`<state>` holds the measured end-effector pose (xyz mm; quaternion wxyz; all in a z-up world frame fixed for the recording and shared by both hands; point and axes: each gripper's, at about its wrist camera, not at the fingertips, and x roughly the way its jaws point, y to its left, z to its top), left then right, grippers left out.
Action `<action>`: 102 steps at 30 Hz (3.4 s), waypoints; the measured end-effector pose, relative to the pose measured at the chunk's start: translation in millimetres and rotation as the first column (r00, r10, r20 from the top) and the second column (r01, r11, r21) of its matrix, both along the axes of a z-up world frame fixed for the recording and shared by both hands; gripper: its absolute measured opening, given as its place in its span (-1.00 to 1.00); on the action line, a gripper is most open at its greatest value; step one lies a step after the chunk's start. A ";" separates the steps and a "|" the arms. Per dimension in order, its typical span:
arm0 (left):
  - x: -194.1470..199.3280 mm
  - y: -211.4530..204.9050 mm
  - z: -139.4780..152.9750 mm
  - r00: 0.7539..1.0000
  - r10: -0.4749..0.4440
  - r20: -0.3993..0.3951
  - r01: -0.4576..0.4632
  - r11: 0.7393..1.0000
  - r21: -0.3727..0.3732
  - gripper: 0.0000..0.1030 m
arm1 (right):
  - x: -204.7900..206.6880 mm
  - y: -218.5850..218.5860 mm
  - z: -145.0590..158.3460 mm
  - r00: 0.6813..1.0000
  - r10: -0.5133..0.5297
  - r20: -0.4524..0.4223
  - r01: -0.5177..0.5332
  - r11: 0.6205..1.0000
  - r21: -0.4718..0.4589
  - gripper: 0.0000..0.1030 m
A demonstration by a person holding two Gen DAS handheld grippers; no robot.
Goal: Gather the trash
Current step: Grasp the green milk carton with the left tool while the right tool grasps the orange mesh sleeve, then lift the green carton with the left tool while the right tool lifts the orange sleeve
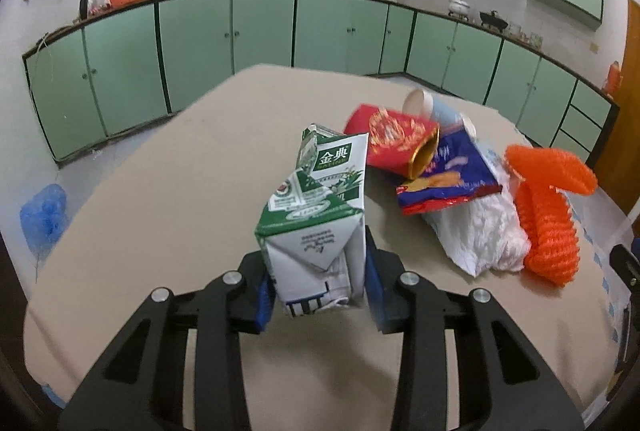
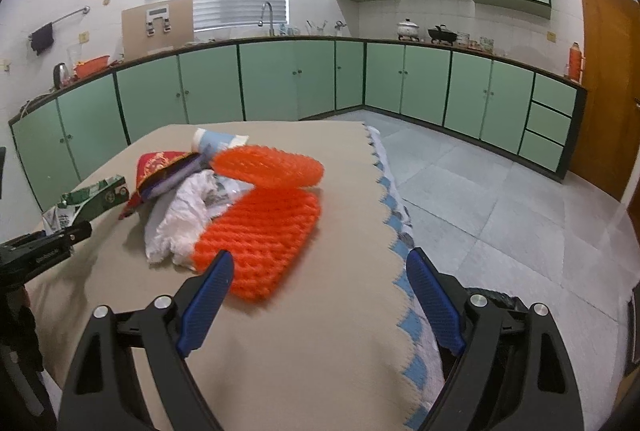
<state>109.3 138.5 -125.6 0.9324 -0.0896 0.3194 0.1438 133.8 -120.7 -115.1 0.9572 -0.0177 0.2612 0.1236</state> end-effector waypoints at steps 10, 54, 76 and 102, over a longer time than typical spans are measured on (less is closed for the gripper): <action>24.8 -12.3 20.7 0.998 -0.054 0.039 0.054 0.999 0.006 -0.32 | 33.3 27.8 10.7 1.000 0.022 0.014 -0.023 0.999 0.025 0.60; 81.0 -21.3 24.7 0.997 -0.074 0.028 0.073 0.996 0.044 -0.32 | 117.0 51.3 14.0 0.990 0.071 -0.121 -0.056 0.991 0.124 0.19; 85.1 -32.6 37.5 0.994 -0.105 0.036 0.103 0.993 0.058 -0.32 | 93.7 25.4 27.7 0.983 0.158 -0.091 -0.145 0.981 0.129 -0.85; 58.2 -174.6 54.1 0.909 -0.408 0.087 0.405 0.913 0.047 -0.32 | 10.0 -93.7 62.0 0.998 -0.060 0.001 0.059 0.987 0.152 -0.85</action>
